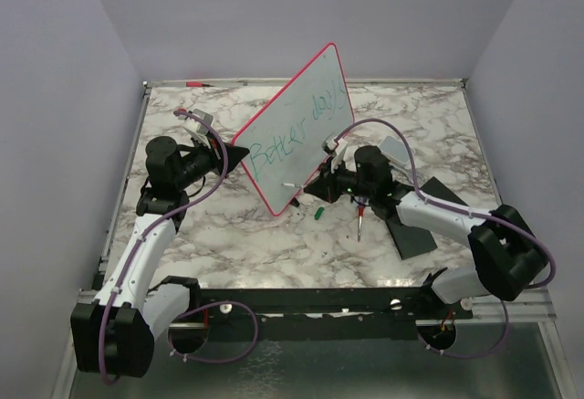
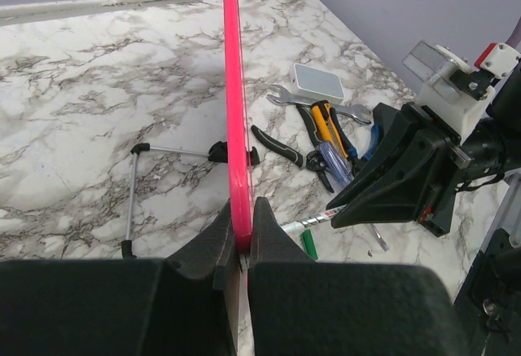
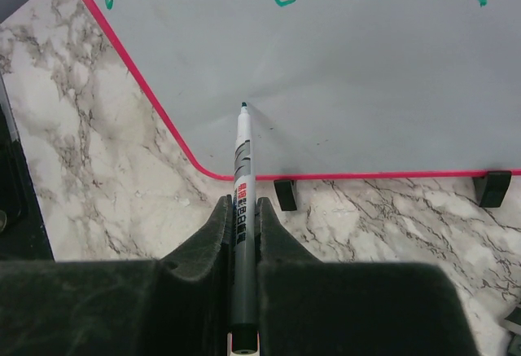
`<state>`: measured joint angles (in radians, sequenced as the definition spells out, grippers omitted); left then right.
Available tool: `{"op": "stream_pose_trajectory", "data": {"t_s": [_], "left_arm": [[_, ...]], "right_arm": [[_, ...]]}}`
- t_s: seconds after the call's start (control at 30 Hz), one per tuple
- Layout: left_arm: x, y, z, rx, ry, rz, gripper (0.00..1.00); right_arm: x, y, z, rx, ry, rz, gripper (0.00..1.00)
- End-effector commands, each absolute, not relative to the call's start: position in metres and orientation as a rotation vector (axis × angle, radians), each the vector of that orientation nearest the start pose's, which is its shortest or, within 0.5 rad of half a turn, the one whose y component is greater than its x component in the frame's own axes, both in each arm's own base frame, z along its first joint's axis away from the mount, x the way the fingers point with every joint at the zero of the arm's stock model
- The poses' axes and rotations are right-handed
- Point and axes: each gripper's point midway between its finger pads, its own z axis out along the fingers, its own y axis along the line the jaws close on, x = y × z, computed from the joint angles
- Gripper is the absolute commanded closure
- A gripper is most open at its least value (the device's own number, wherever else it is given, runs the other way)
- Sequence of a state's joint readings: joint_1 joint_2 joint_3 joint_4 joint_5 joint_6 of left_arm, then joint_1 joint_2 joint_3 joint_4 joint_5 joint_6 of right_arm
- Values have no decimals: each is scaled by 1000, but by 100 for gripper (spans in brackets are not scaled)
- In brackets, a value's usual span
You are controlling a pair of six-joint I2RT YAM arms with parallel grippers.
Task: Write a sentence on the whiteboard
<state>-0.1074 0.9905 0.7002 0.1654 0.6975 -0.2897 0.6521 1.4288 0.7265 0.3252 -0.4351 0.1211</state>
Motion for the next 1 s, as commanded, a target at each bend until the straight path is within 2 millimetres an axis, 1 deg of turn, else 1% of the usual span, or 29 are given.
{"op": "stream_pose_trajectory", "data": {"t_s": [0.0,0.23,0.57,0.83,0.97], "left_arm": [[285,-160,191,395,1941,-928,100],[285,-161,191,397,1942,-929,100],[285,-161,191,397,1943,-932,100],[285,-161,191,398,1942,-932,100],[285,-160,191,398,1941,-931,100]], "right_arm": [[286,317,144,-822,1812,900,99],[294,314,125,-797,1867,847,99],[288,302,88,-795,1984,784,99],[287,297,77,-774,2025,750,99],[284,297,78,-779,2023,760,99]]}}
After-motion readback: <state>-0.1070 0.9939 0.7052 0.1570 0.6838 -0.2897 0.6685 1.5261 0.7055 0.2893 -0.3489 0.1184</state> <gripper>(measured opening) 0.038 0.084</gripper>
